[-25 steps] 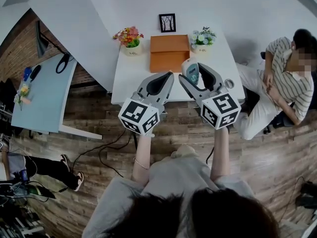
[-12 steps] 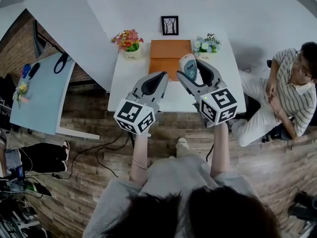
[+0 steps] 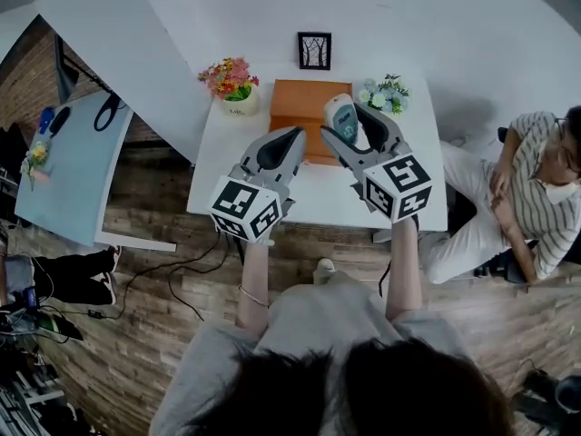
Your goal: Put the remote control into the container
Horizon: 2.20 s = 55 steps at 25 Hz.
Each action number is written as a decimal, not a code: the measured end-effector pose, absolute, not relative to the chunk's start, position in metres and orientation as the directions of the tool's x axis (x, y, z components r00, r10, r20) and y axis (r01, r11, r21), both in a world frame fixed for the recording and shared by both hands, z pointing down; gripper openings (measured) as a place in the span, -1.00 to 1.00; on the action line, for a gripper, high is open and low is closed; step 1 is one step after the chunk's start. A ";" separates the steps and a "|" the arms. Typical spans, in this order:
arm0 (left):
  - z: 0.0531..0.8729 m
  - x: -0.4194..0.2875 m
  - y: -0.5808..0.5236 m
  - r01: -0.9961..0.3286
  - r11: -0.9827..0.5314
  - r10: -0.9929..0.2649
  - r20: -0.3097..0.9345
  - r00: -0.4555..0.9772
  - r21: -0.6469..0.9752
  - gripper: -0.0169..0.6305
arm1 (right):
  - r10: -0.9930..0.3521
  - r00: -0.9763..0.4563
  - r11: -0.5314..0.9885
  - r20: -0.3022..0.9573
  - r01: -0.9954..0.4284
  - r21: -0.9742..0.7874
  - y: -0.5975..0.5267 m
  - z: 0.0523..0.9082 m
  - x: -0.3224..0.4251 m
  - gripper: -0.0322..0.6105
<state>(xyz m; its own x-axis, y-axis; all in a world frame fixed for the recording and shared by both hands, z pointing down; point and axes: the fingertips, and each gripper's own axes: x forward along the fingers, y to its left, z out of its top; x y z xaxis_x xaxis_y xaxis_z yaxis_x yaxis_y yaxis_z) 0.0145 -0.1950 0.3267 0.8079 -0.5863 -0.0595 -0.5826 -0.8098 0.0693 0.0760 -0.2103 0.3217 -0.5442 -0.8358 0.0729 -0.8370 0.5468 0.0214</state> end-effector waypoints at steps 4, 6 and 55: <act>0.339 0.014 -0.209 -0.603 -0.792 -0.609 -0.036 0.793 0.097 -0.94 | -0.825 -0.555 0.559 0.104 -0.829 0.008 -0.226 0.336 0.079 -0.02; 0.349 0.012 -0.216 -0.610 -0.785 -0.615 -0.013 0.788 0.107 -0.94 | -0.819 -0.560 0.565 0.122 -0.825 -0.001 -0.235 0.343 0.078 -0.02; 0.502 -0.004 -0.317 -0.644 -0.692 -0.582 0.274 0.765 0.328 -0.94 | -0.461 -0.601 0.722 0.653 -0.681 -0.117 -0.350 0.565 0.023 -0.02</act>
